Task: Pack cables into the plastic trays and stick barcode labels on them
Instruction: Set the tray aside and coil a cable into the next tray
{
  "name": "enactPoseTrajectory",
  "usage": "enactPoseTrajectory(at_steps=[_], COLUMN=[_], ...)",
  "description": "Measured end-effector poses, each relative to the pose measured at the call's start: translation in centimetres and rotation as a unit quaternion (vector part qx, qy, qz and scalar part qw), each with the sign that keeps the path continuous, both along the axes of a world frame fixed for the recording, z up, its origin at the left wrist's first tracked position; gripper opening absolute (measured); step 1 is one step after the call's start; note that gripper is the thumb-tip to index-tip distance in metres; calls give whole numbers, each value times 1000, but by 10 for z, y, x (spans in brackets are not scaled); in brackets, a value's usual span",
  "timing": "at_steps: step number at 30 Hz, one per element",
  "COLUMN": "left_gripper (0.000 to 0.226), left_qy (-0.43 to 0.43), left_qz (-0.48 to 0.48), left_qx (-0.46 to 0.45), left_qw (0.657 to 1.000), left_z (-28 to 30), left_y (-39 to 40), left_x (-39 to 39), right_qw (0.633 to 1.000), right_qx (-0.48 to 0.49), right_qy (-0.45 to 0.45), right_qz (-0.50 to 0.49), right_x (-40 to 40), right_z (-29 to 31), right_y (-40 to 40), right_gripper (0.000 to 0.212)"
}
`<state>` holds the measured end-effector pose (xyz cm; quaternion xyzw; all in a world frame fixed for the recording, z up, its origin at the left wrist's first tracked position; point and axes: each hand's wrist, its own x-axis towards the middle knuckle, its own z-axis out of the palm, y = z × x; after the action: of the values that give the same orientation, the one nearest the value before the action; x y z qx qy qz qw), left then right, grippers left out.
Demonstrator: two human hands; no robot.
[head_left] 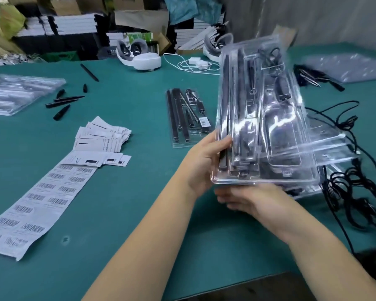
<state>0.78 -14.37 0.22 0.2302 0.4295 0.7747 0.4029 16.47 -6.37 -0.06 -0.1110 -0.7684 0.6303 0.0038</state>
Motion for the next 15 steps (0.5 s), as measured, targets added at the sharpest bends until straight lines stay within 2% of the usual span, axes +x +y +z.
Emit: enactPoseTrajectory(at_steps=[2, 3, 4, 5, 7, 9, 10, 12, 15], left_gripper=[30, 31, 28, 26, 27, 32, 31, 23, 21], left_qy=[-6, -15, -26, -35, -47, -42, -33, -9, 3], left_qz=[-2, -9, -18, -26, -27, -17, -13, -7, -11], left_qx=[-22, -26, -23, -17, -8, -5, -7, -6, -3], left_qw=[1000, 1000, 999, 999, 998, 999, 999, 1000, 1000], left_z=[-3, -4, -5, -5, -4, -2, -1, 2, 7], left_y=[1, 1, 1, 1, 2, 4, 6, 7, 8], left_x=[-6, -8, -10, -11, -12, -10, -9, -7, -5], right_qw=[996, 990, 980, 966, 906, 855, 844, 842, 840], right_qx=[84, 120, 150, 167, 292, 415, 458, 482, 482], right_qy=[10, 38, 70, 100, 120, 110, 88, 37, 41], right_qz=[-19, -56, -111, -171, -283, -291, -266, -239, -247], right_x=[23, 35, 49, 56, 55, 41, 34, 21, 20], right_z=[20, 30, 41, 52, 65, 75, 76, 73, 60], right_y=[5, 15, 31, 52, 102, 141, 153, 165, 178], right_gripper=[17, 22, 36, 42, 38, 30, 27, 20, 17])
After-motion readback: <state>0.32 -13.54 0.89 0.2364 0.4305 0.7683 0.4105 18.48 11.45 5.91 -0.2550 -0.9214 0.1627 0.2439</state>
